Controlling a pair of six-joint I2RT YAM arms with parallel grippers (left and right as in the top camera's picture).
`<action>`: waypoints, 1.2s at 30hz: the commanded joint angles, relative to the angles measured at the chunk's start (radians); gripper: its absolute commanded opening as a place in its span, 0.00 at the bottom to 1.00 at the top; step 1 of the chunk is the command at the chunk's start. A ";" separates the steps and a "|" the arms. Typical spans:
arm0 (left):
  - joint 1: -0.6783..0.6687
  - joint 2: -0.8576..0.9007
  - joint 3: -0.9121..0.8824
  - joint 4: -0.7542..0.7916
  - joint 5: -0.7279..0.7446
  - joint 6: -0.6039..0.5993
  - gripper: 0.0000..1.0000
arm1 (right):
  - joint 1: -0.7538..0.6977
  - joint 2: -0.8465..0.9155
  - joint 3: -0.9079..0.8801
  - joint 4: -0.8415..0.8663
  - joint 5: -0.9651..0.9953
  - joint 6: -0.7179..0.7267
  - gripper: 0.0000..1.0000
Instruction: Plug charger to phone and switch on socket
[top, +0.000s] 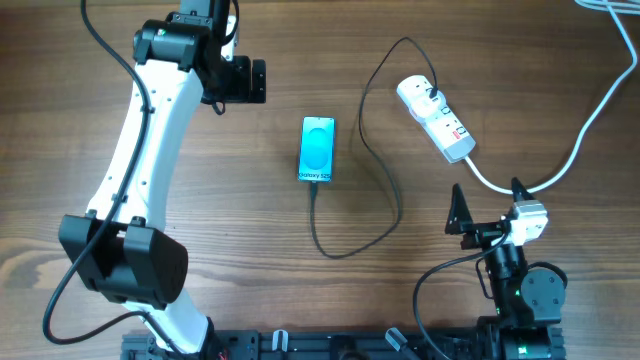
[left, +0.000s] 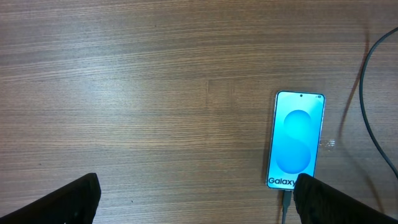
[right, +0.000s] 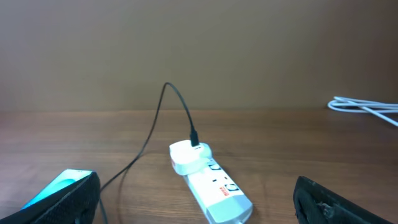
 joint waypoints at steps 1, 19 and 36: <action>0.001 0.003 -0.004 0.001 -0.010 -0.006 1.00 | -0.008 -0.016 -0.009 -0.006 0.039 -0.037 1.00; 0.001 0.003 -0.004 0.001 -0.010 -0.006 1.00 | -0.037 -0.016 -0.009 -0.008 0.032 -0.078 1.00; 0.001 0.003 -0.004 0.001 -0.010 -0.006 1.00 | -0.062 -0.016 -0.009 -0.006 0.031 -0.077 1.00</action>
